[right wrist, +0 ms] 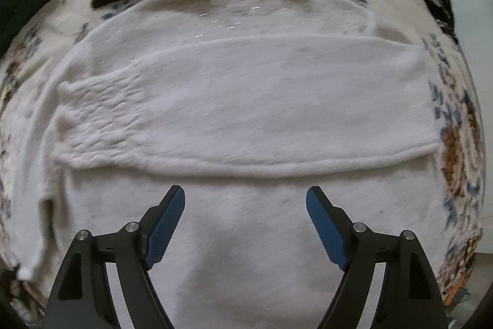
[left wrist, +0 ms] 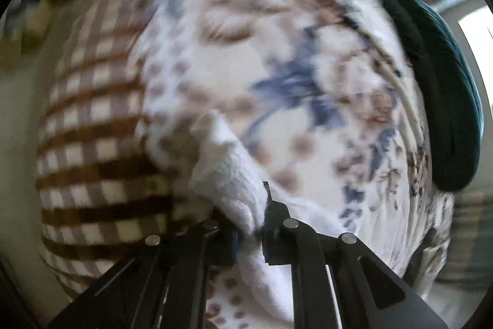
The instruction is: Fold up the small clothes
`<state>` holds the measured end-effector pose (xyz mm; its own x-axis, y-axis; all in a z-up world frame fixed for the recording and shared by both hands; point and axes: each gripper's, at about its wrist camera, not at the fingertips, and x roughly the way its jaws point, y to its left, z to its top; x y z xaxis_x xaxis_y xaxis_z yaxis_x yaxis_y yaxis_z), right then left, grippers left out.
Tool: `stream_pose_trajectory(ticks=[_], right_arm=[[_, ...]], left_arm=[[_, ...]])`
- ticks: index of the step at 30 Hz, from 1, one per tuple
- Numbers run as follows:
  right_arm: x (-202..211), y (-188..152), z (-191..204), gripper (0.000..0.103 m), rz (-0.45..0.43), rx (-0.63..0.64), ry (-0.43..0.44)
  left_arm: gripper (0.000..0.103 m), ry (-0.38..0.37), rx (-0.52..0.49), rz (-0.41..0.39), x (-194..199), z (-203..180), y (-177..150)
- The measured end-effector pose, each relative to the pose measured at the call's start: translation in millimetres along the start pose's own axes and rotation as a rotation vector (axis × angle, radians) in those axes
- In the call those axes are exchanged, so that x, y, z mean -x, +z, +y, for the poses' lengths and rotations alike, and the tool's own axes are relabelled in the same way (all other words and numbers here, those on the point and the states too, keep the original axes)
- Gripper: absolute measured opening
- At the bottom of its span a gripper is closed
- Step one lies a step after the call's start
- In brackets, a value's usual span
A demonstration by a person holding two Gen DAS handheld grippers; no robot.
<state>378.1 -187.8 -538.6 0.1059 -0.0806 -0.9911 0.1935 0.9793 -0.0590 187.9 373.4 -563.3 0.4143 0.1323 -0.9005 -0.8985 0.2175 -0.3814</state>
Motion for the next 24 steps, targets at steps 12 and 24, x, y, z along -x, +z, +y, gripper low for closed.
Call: stream_pose_trajectory(ticks=[12, 24], right_arm=[[-9.0, 40.5, -83.4, 0.089, -0.010, -0.058, -0.022], [-7.3, 58.0, -197.6, 0.089, 0.003, -0.139, 0.099]], left_arm=[[0.009, -0.160, -0.741, -0.080, 77.5, -250.3, -149.4], [0.017, -0.417, -1.086, 0.247, 63.0, -388.1, -419.1]])
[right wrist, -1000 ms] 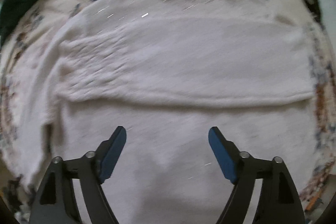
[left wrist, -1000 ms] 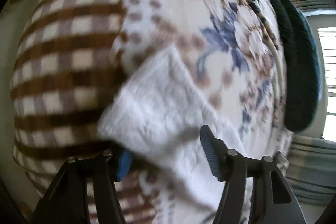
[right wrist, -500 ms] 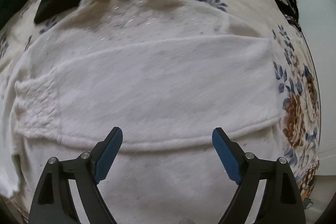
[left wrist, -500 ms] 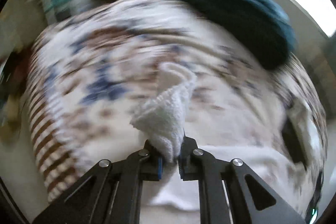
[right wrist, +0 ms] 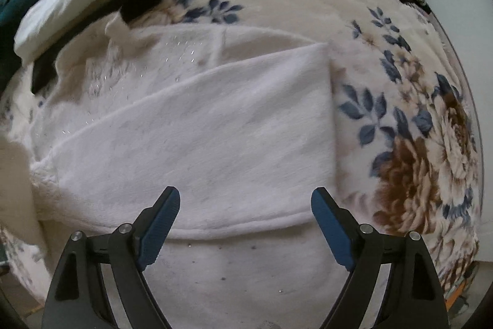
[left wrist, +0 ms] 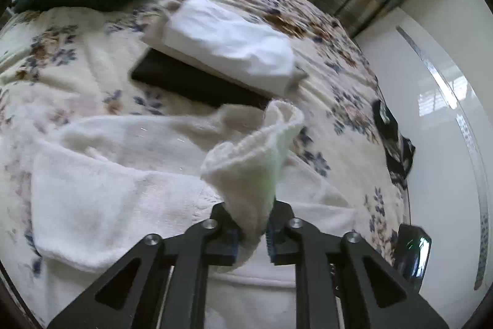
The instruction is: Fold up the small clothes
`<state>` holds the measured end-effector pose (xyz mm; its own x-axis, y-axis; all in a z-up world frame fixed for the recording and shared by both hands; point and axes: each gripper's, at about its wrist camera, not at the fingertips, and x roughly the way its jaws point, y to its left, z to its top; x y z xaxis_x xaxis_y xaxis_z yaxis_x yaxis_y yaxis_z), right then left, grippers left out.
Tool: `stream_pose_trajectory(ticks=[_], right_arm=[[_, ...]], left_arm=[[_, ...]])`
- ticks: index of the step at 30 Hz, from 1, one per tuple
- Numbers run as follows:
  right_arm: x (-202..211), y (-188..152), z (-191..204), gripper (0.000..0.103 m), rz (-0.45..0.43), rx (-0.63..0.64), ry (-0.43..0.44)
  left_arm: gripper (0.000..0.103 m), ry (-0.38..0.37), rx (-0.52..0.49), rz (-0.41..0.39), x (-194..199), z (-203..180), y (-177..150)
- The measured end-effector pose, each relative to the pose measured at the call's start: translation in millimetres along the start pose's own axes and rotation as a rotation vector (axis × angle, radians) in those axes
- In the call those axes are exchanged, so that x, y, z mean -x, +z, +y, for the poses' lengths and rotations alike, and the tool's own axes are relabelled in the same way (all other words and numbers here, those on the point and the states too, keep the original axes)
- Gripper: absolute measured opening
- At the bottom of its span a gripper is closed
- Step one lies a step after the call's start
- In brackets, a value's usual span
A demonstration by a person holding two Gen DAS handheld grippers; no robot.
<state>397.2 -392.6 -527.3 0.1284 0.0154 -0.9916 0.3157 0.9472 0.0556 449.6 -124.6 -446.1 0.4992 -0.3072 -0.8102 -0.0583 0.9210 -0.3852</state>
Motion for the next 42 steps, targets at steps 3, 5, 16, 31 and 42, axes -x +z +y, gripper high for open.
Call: stream_pose_trajectory(ticks=[3, 5, 16, 31, 42], right_arm=[[5.7, 6.3, -13.2, 0.089, 0.008, -0.009, 0.067], [10.1, 10.3, -16.0, 0.089, 0.013, -0.019, 0.137], [-29.3, 38.0, 77.0, 0.089, 0.072, 0.022, 0.338], [27.8, 41.6, 53.3, 0.005, -0.082, -0.008, 0.158], [7.0, 58.3, -26.7, 0.005, -0.015, -0.063, 0.035]], left_arm=[[0.053, 0.041, -0.012, -0.033, 5.3, -0.4, 2.6], [0.083, 0.092, -0.004, -0.067, 16.6, 15.1, 4.6], [0.087, 0.536, 0.154, -0.179, 100.2, 171.1, -5.2], [0.087, 0.554, 0.201, -0.106, 75.9, 192.1, -15.7], [0.087, 0.521, 0.002, -0.005, -11.9, 157.6, 22.1]])
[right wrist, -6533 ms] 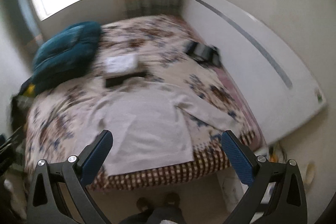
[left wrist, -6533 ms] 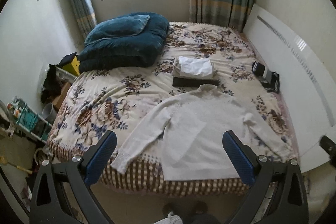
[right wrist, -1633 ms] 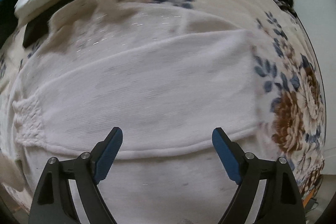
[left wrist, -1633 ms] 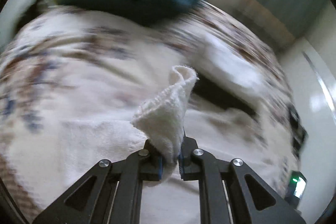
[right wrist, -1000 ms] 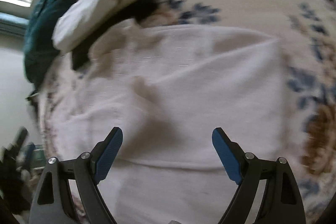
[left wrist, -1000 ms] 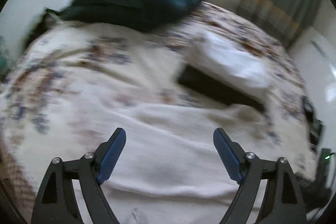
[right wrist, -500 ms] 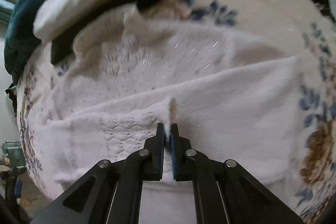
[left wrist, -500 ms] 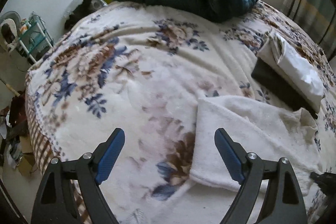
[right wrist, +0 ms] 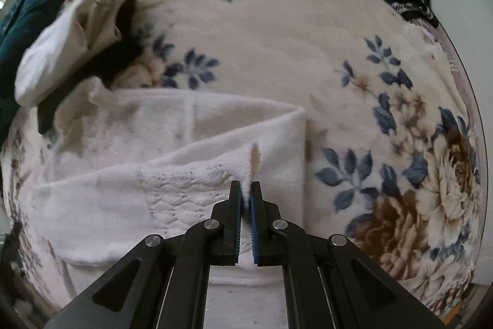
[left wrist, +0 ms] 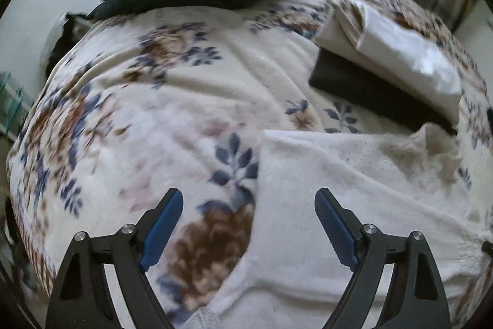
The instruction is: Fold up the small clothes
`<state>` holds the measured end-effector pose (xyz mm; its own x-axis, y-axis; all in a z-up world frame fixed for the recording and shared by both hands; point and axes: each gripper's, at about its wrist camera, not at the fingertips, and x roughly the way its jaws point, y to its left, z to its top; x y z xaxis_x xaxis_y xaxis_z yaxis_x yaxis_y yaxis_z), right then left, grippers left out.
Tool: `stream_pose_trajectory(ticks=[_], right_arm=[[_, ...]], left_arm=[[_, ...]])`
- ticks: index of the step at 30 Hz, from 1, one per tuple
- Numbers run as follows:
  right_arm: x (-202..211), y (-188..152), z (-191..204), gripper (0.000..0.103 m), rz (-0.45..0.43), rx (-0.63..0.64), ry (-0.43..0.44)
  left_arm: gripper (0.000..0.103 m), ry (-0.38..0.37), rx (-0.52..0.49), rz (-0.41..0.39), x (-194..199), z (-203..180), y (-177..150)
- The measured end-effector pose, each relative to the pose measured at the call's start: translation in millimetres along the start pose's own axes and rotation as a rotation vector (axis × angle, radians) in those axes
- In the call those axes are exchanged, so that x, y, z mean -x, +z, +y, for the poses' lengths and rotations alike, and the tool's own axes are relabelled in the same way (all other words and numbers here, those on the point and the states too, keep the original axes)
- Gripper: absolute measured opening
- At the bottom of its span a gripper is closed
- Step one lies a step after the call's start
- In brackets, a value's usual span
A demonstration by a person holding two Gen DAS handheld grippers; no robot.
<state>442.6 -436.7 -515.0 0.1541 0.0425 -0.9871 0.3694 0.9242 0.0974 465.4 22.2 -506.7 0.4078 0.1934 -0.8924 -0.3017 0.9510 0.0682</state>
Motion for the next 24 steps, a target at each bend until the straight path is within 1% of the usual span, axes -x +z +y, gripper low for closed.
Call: stream_pose_trajectory(ticks=[2, 3, 4, 5, 6, 7, 8, 10, 11, 12, 13, 16, 18, 21, 22, 23, 24], right_arm=[[-15.4, 0.0, -3.8, 0.006, 0.041, -0.003, -0.020], [-23.1, 1.1, -7.6, 0.009, 0.064, -0.015, -0.034], [-26.6, 1.7, -12.5, 0.015, 0.075, -0.037, -0.055], [-24.4, 2.0, -17.3, 0.024, 0.065, -0.064, -0.069], [-20.1, 1.9, -19.9, 0.028, 0.049, -0.081, -0.066], [-11.3, 0.7, -21.5, 0.033, 0.013, -0.095, -0.049], [-1.8, -1.8, -19.6, 0.033, -0.024, -0.090, -0.022], [7.4, -8.6, -10.2, 0.034, -0.065, -0.043, 0.031], [6.5, -13.0, -3.5, 0.035, -0.063, -0.010, 0.046], [-0.9, -18.0, 5.0, 0.035, -0.035, 0.032, 0.051], [-8.3, -21.1, 9.6, 0.035, -0.013, 0.053, 0.045], [-38.0, -27.9, 13.9, 0.035, 0.056, 0.079, -0.043], [-45.2, -27.9, 10.4, 0.035, 0.077, 0.047, -0.052], [-26.4, -24.8, 8.6, 0.035, 0.066, 0.011, -0.027], [-14.3, -24.3, 6.0, 0.038, 0.059, 0.001, -0.007], [-0.7, -25.0, 3.8, 0.046, 0.049, -0.006, 0.011], [13.3, -25.9, -0.2, 0.050, 0.038, -0.008, 0.026]], left_arm=[[0.087, 0.026, -0.061, 0.021, -19.0, -10.2, 3.3], [0.087, 0.035, -0.083, 0.033, -26.0, -12.9, 3.6], [0.087, 0.042, -0.102, 0.047, -32.4, -14.8, 3.7], [0.087, 0.042, -0.122, 0.063, -39.0, -16.9, 2.9], [0.087, 0.038, -0.129, 0.065, -40.5, -17.2, 2.3], [0.087, 0.030, -0.141, 0.059, -40.5, -17.3, 1.3], [0.087, 0.023, -0.150, 0.052, -38.3, -17.5, -0.2], [0.087, 0.010, -0.162, 0.043, -35.7, -17.9, -3.3], [0.087, 0.012, -0.173, 0.044, -36.5, -18.8, -5.6], [0.087, 0.015, -0.186, 0.054, -40.0, -20.0, -8.6], [0.087, 0.015, -0.193, 0.064, -44.2, -20.2, -11.1], [0.087, 0.006, -0.204, 0.107, -60.9, -17.4, -17.6], [0.087, -0.006, -0.194, 0.098, -56.9, -13.7, -15.7], [0.087, -0.043, -0.181, 0.054, -32.1, -8.8, -9.5], [0.087, -0.058, -0.174, 0.034, -21.4, -7.7, -8.2], [0.087, -0.075, -0.168, 0.010, -5.9, -6.7, -7.2], [0.087, -0.086, -0.166, -0.005, 5.6, -6.9, -7.5]])
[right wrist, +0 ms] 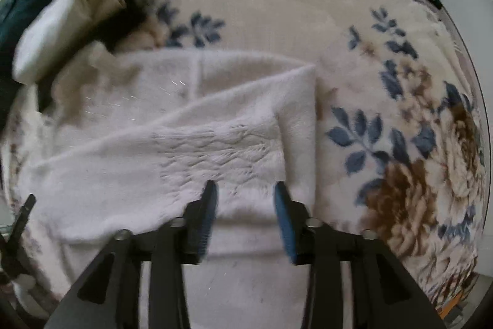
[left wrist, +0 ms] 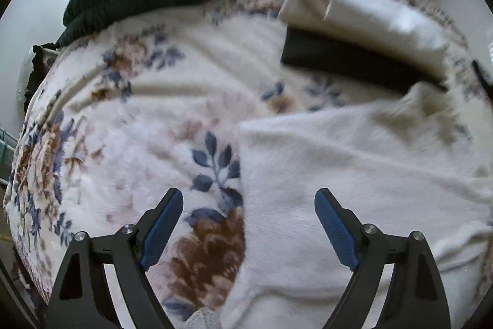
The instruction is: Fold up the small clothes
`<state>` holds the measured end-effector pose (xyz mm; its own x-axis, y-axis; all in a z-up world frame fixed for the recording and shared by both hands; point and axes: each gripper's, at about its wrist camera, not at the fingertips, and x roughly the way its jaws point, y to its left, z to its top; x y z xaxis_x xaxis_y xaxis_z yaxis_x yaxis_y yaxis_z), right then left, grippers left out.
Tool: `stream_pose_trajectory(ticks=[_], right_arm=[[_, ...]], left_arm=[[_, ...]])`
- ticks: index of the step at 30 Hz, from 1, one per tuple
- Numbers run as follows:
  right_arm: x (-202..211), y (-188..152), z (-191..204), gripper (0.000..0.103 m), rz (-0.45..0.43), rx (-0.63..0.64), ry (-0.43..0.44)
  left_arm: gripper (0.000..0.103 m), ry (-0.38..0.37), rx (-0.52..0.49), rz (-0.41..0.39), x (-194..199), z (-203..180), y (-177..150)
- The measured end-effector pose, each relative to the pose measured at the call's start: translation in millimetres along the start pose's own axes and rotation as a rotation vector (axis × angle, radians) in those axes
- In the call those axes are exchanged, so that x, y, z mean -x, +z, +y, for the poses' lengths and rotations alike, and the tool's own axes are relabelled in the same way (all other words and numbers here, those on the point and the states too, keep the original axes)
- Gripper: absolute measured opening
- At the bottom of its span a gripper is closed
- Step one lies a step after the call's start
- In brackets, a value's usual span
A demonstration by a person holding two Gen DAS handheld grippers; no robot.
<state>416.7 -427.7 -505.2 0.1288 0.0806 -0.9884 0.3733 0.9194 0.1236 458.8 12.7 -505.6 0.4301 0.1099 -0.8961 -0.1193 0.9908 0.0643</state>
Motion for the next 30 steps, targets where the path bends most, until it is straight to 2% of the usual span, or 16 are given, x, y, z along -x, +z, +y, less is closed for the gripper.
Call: stream_pose_trajectory(ticks=[1, 4, 9, 13, 19, 23, 25, 27, 28, 30], right_arm=[[11.3, -2.1, -3.0, 0.055, -0.005, 0.001, 0.013], [45.1, -14.4, -24.6, 0.056, -0.011, -0.003, 0.074], [78.5, -40.5, -65.2, 0.056, 0.018, -0.008, 0.107], [85.0, -61.0, -125.1, 0.056, 0.081, 0.003, 0.135], [83.3, -62.6, -207.1, 0.056, 0.137, 0.040, 0.130], [69.3, -53.2, -237.2, 0.056, 0.159, 0.070, 0.120], [60.6, -47.0, -243.1, 0.056, 0.166, 0.084, 0.130], [50.6, -39.3, -242.6, 0.056, 0.180, 0.097, 0.153], [45.1, -34.4, -240.5, 0.056, 0.187, 0.101, 0.171], [32.8, -21.4, -233.5, 0.056, 0.195, 0.110, 0.228]], left_arm=[[0.087, -0.013, -0.002, -0.020, 16.8, -4.2, -2.1], [0.087, -0.038, -0.016, -0.030, 48.4, -18.0, -10.9], [0.087, -0.094, -0.083, 0.008, 99.2, -80.1, -65.3], [0.087, -0.136, -0.145, 0.123, 123.6, -156.6, -134.5], [0.087, -0.276, -0.201, 0.408, 124.2, -296.0, -266.3], [0.087, -0.274, -0.280, 0.488, 107.6, -361.0, -320.2], [0.070, -0.229, -0.308, 0.508, 94.5, -379.4, -335.5], [0.022, -0.191, -0.319, 0.484, 89.2, -385.7, -339.8], [0.012, -0.184, -0.317, 0.473, 89.3, -385.1, -338.3], [0.007, -0.218, -0.265, 0.443, 97.0, -375.1, -328.3]])
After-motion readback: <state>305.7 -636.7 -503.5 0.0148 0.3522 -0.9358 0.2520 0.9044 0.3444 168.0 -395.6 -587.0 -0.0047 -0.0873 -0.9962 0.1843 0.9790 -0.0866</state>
